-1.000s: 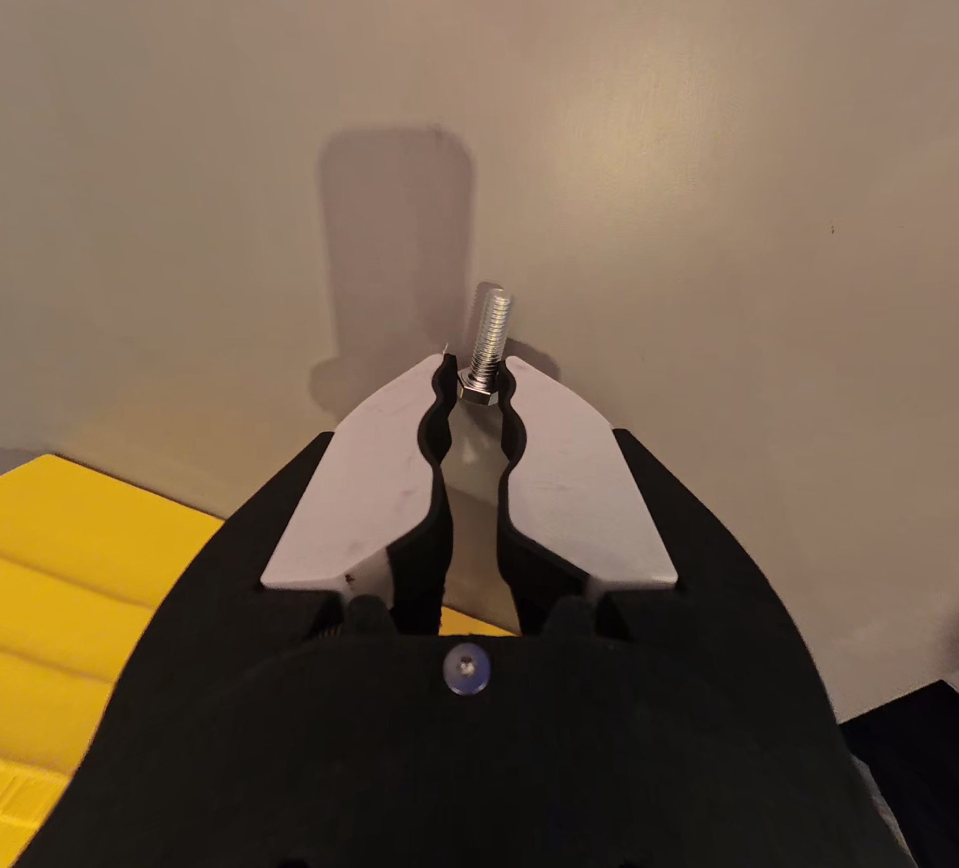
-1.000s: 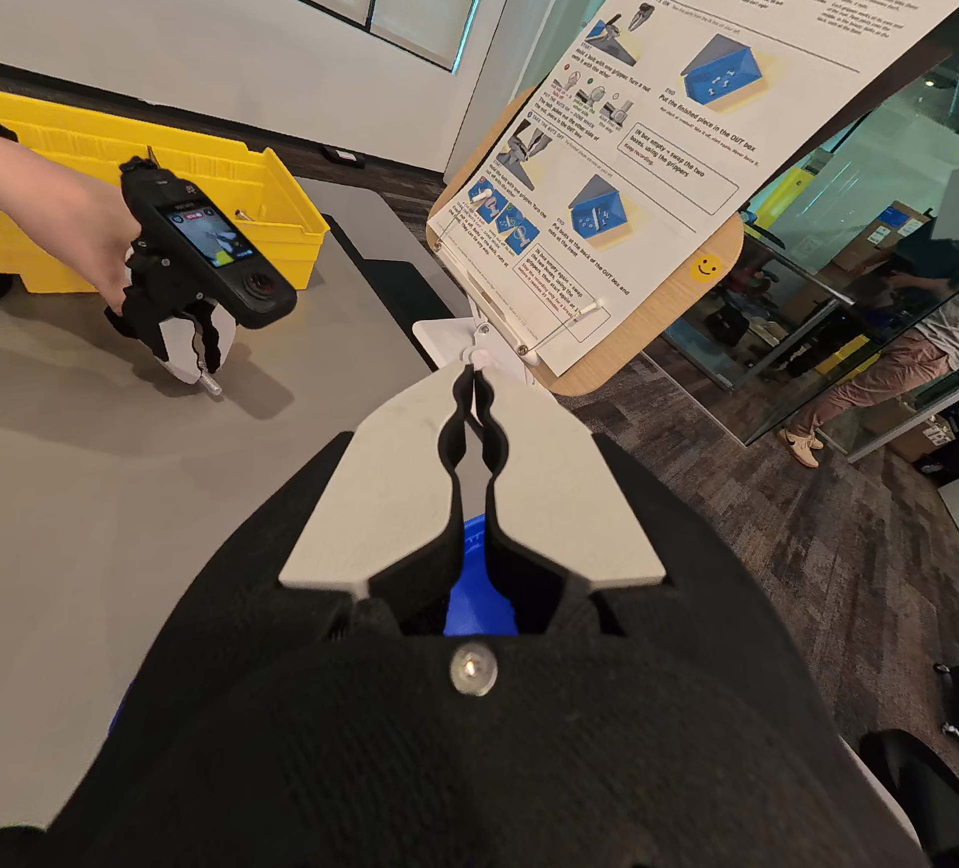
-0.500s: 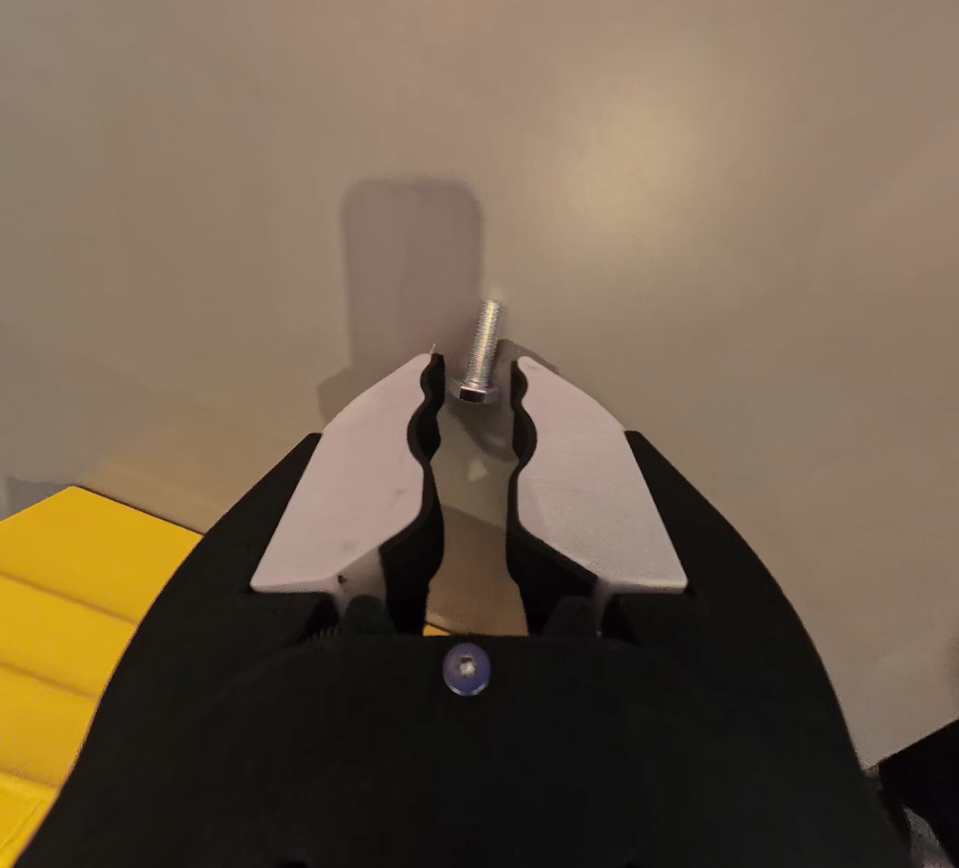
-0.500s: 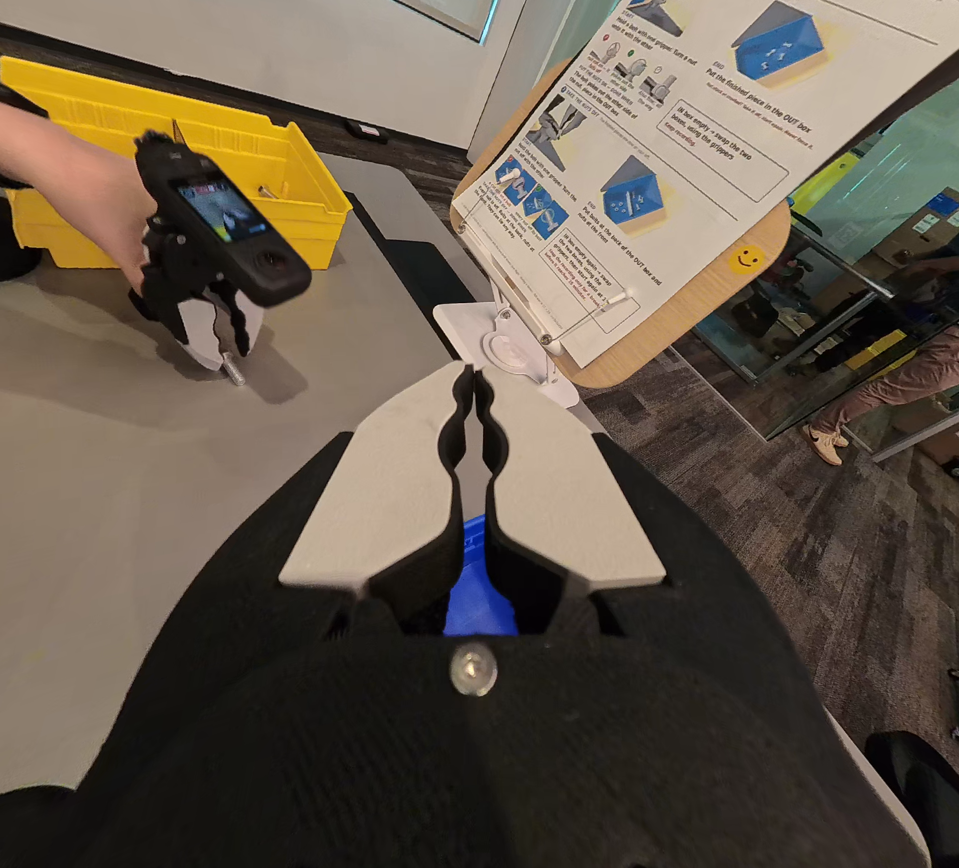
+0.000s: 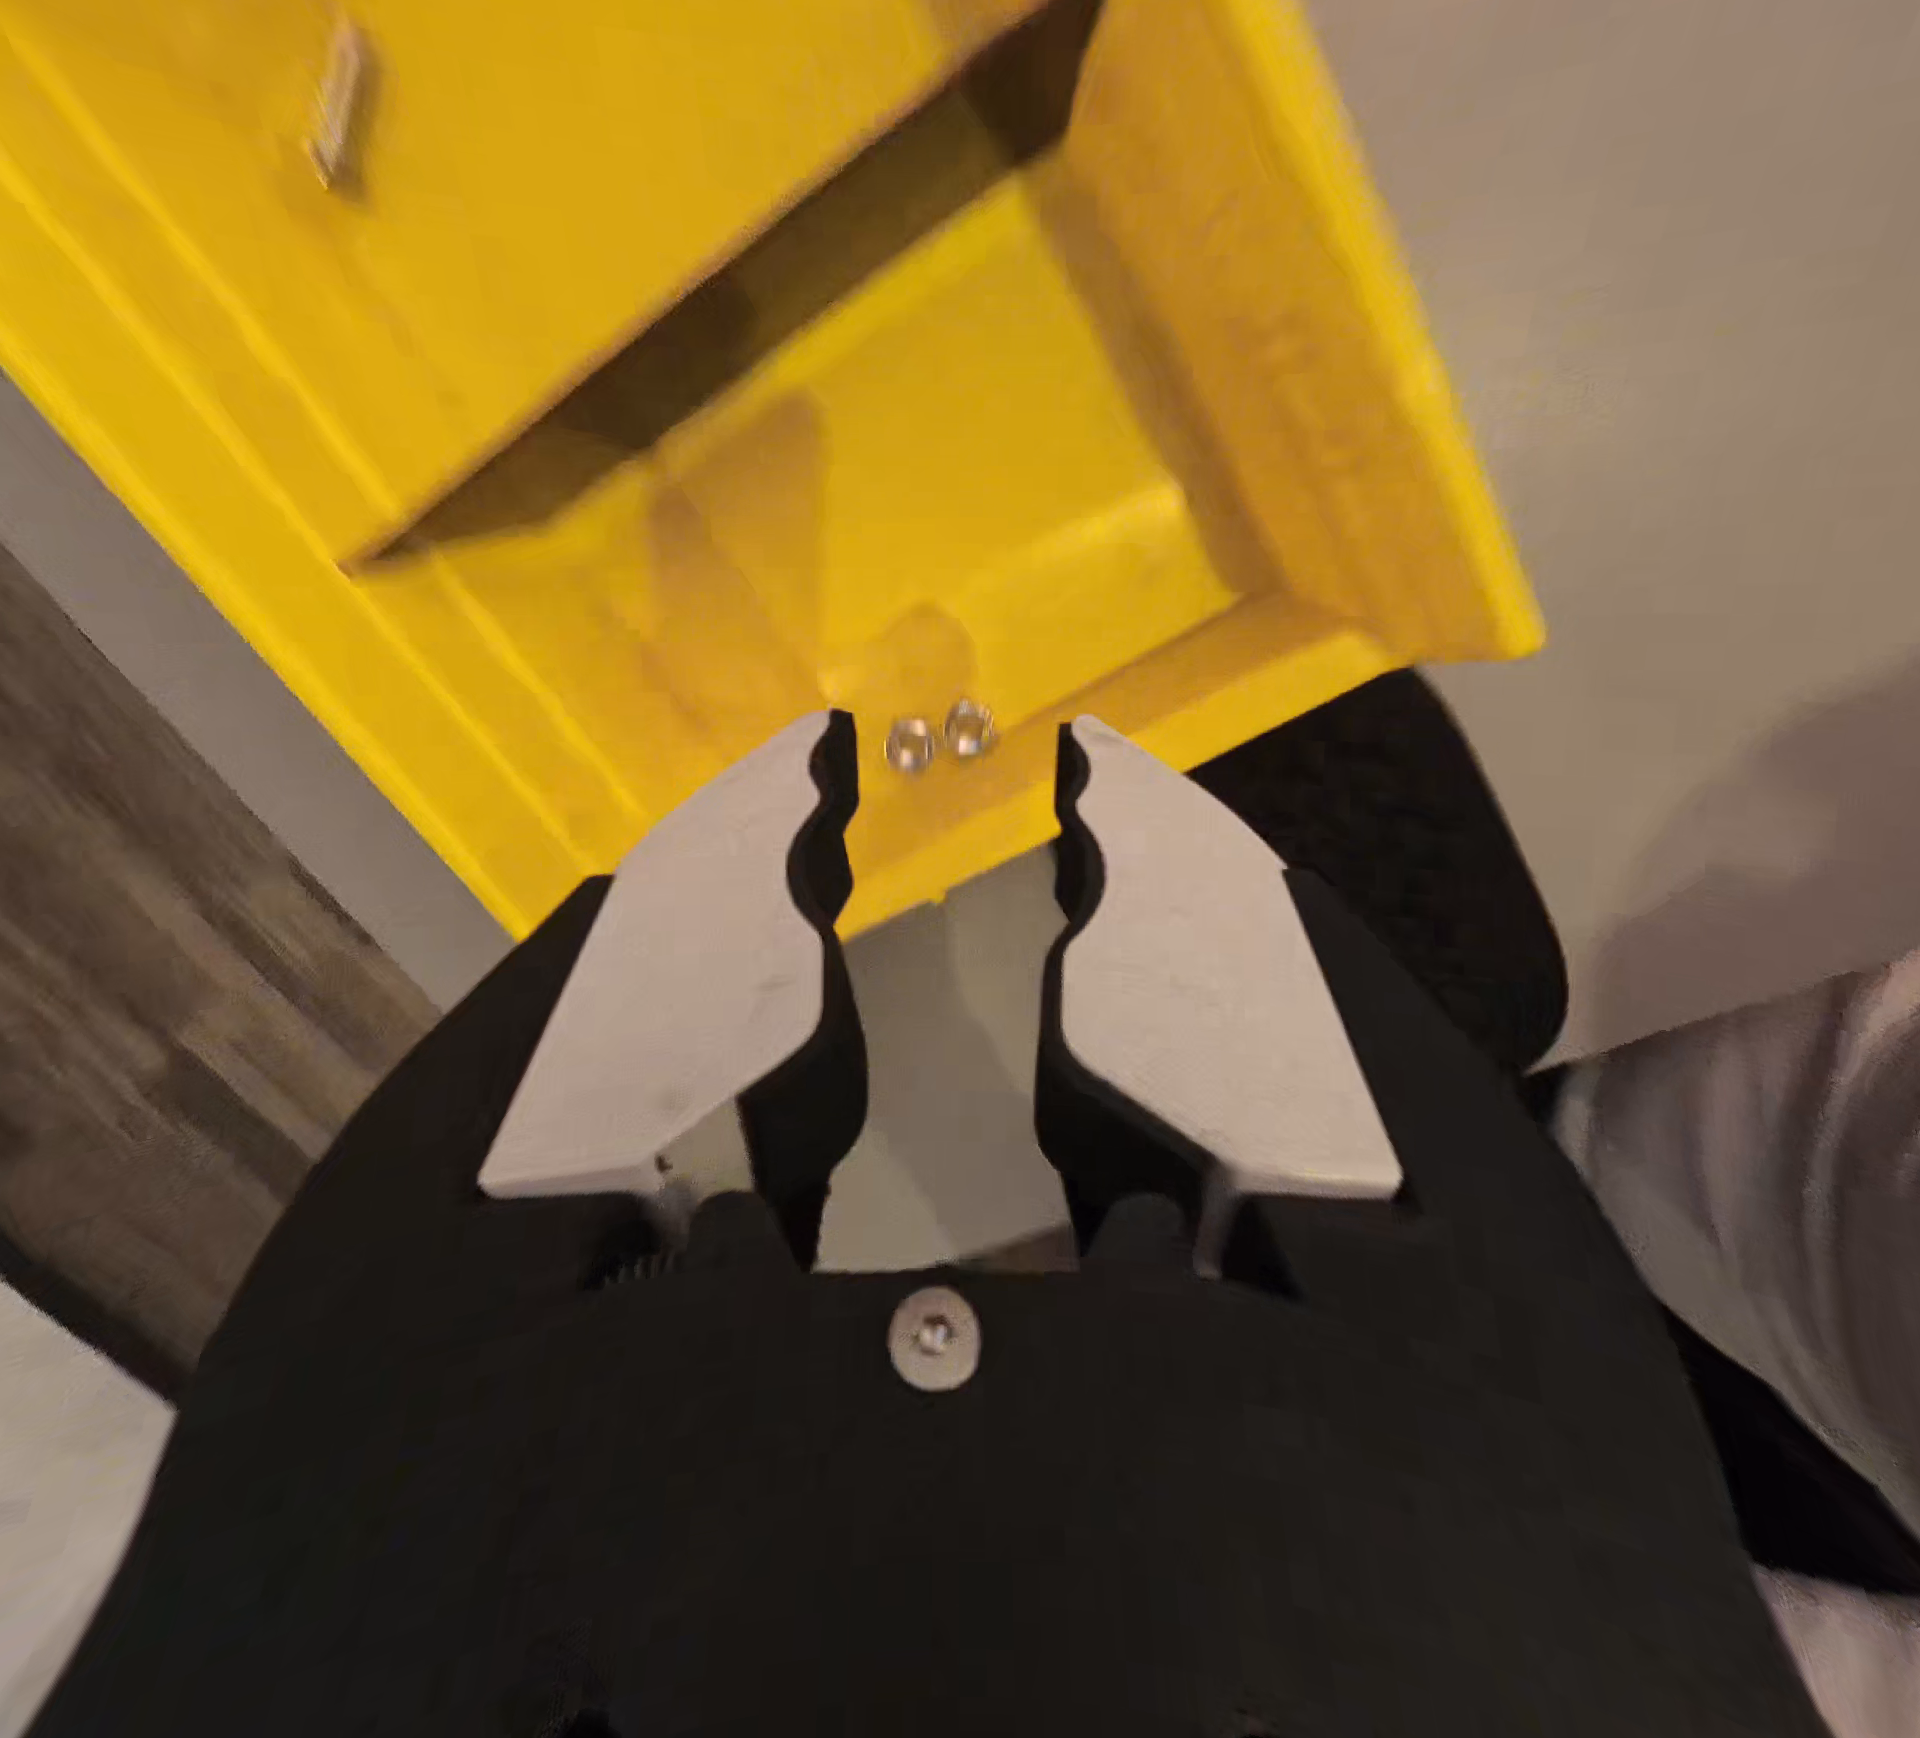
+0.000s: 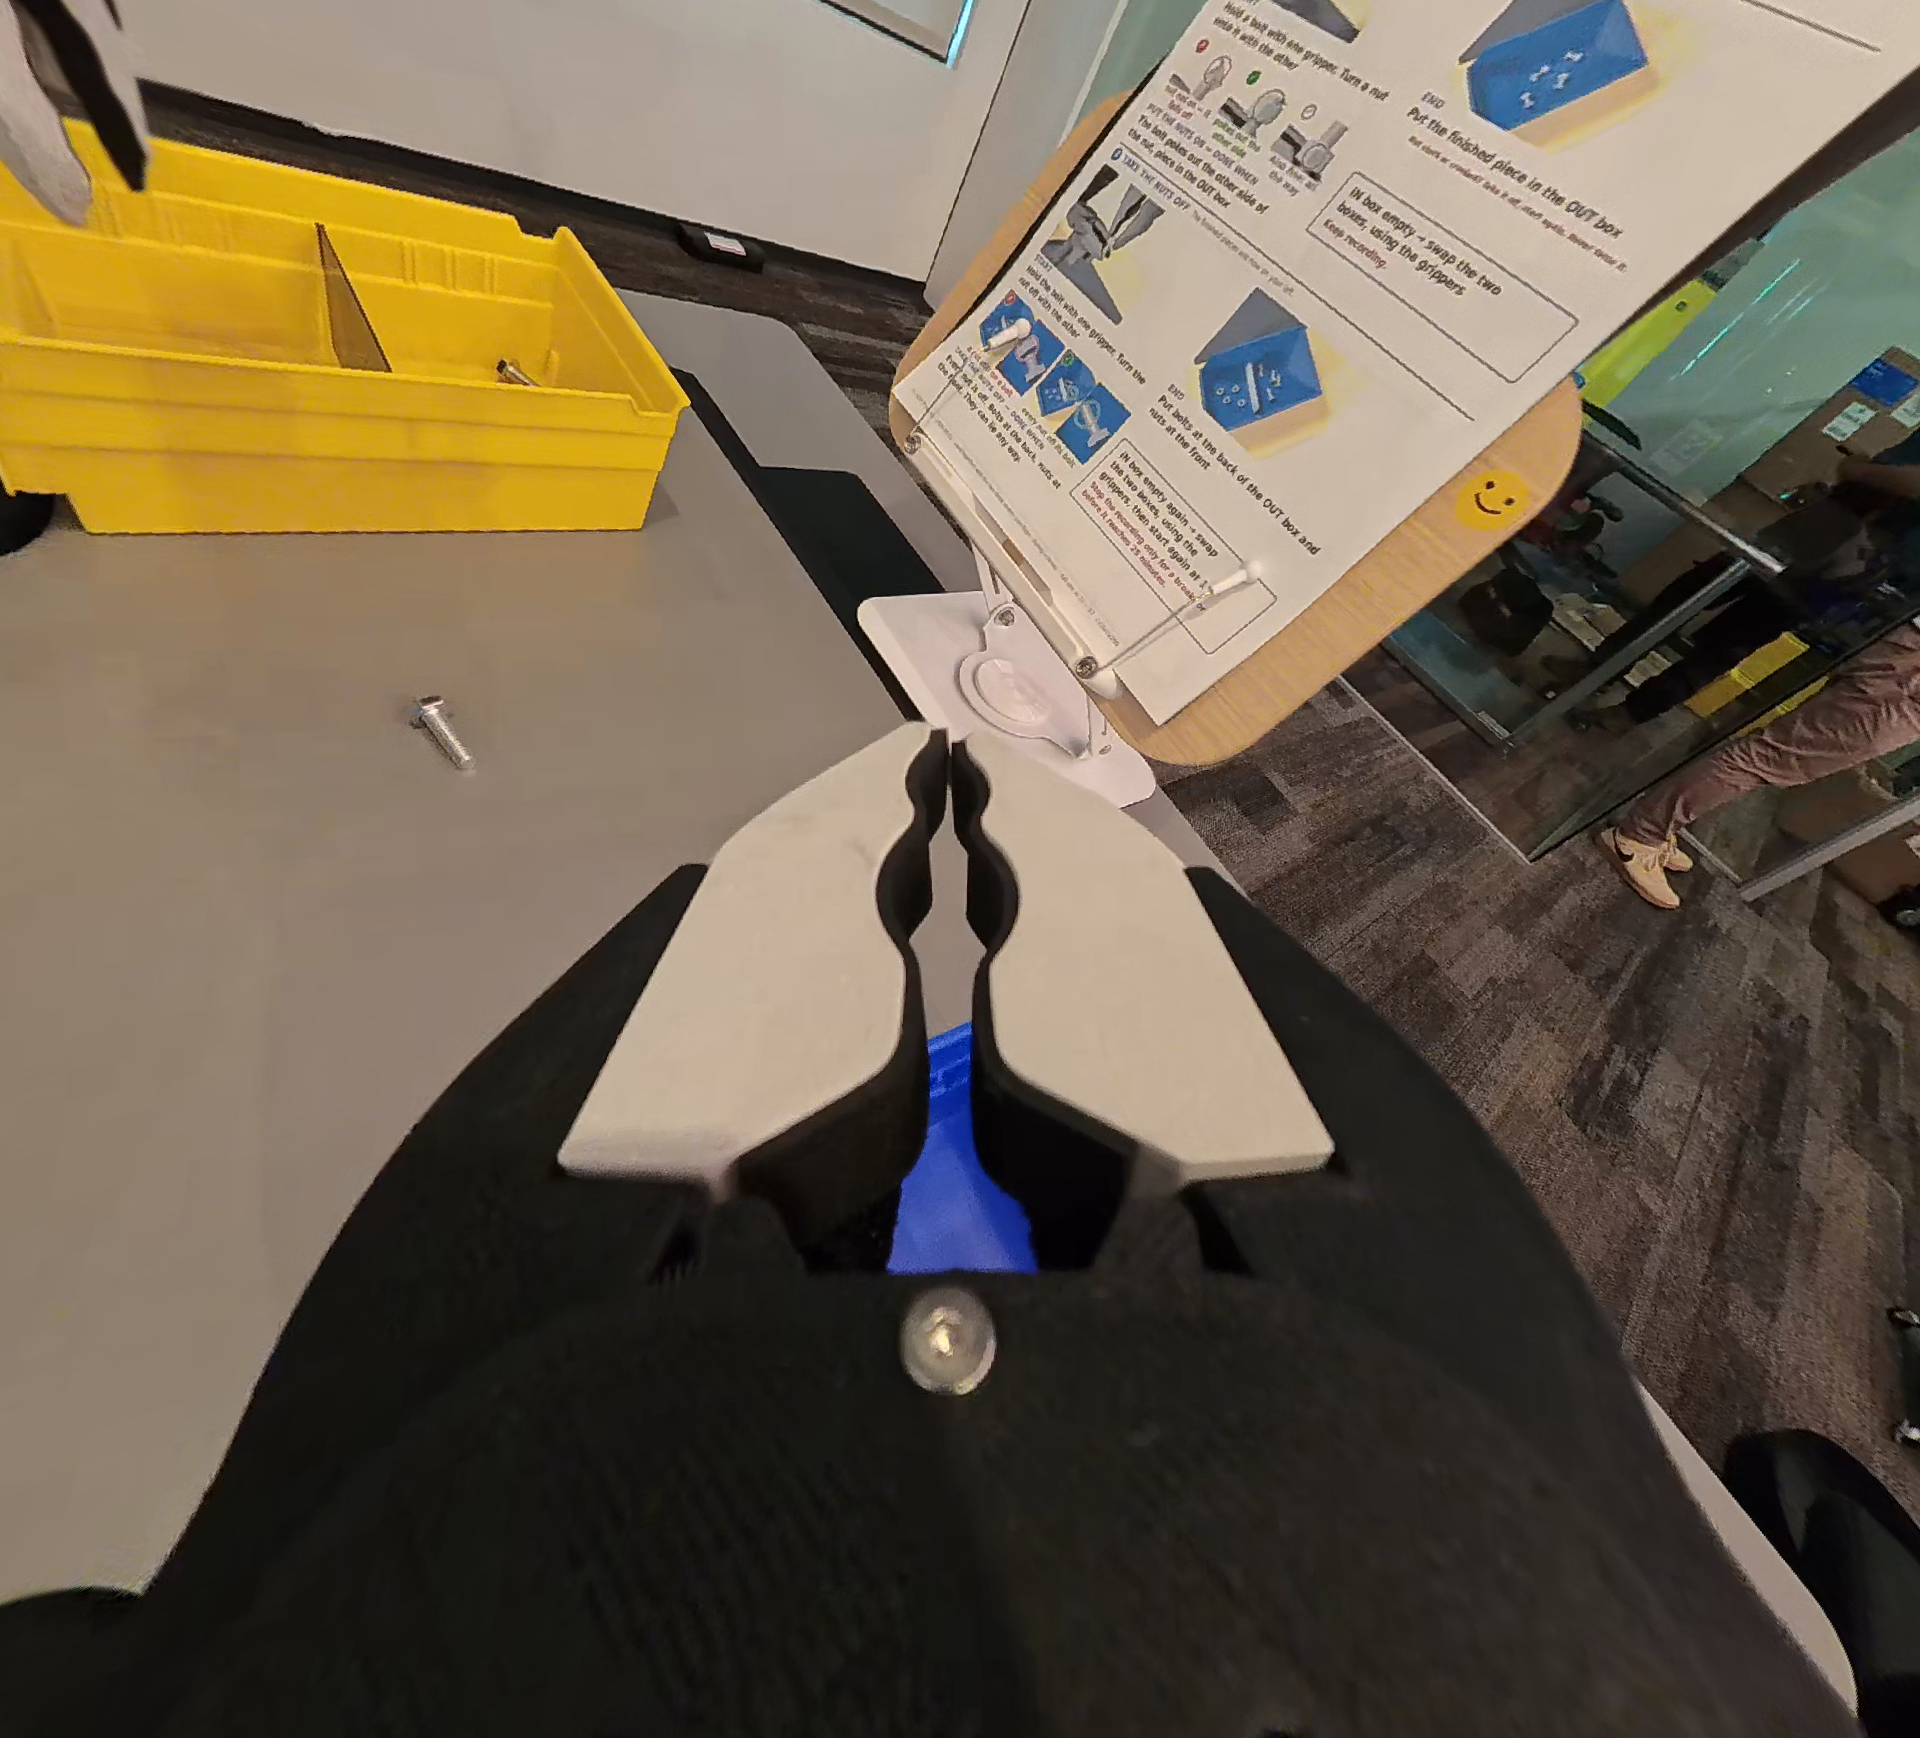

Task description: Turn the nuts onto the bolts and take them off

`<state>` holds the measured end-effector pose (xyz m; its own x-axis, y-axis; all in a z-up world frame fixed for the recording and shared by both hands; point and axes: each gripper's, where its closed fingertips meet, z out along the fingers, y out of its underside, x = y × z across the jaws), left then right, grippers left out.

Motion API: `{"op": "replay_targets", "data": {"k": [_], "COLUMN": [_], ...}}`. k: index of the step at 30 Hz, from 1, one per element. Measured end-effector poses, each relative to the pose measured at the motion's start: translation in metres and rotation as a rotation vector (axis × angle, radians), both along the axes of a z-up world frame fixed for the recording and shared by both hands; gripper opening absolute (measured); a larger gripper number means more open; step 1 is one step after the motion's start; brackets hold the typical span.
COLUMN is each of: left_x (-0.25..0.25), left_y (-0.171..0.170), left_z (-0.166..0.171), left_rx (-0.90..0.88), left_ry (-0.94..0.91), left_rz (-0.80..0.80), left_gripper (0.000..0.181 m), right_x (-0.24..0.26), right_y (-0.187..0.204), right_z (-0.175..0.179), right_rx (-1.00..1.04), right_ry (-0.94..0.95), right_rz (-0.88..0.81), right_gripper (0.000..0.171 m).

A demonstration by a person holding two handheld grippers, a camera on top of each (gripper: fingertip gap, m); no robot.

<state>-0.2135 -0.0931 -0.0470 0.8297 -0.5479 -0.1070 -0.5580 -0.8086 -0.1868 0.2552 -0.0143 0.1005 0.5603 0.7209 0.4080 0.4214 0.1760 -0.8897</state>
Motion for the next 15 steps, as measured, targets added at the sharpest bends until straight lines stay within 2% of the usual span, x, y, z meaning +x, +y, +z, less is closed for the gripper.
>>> {"op": "replay_targets", "data": {"k": [1,6,10,15], "left_x": [-0.012,-0.031,-0.039,-0.046], "left_y": [-0.006,-0.016,-0.011,-0.011], "left_z": [-0.016,-0.062,-0.076,-0.083], "left_rx": [-0.073,-0.290,-0.378,-0.447], "left_ry": [0.010,-0.035,-0.013,0.069], "left_rz": [0.048,0.143,0.188,0.144], "left_gripper": [0.036,0.035,0.038,0.046], "right_x": [-0.002,-0.013,-0.014,-0.012], "right_y": [0.000,0.003,0.007,0.014], "right_z": [-0.002,-0.013,-0.022,-0.029], "right_rx": [-0.003,-0.026,-0.045,-0.069], "right_ry": [-0.012,-0.077,-0.117,-0.128], "right_rz": [0.000,0.000,-0.012,-0.027], "right_gripper": [0.001,0.001,0.001,0.001]}}
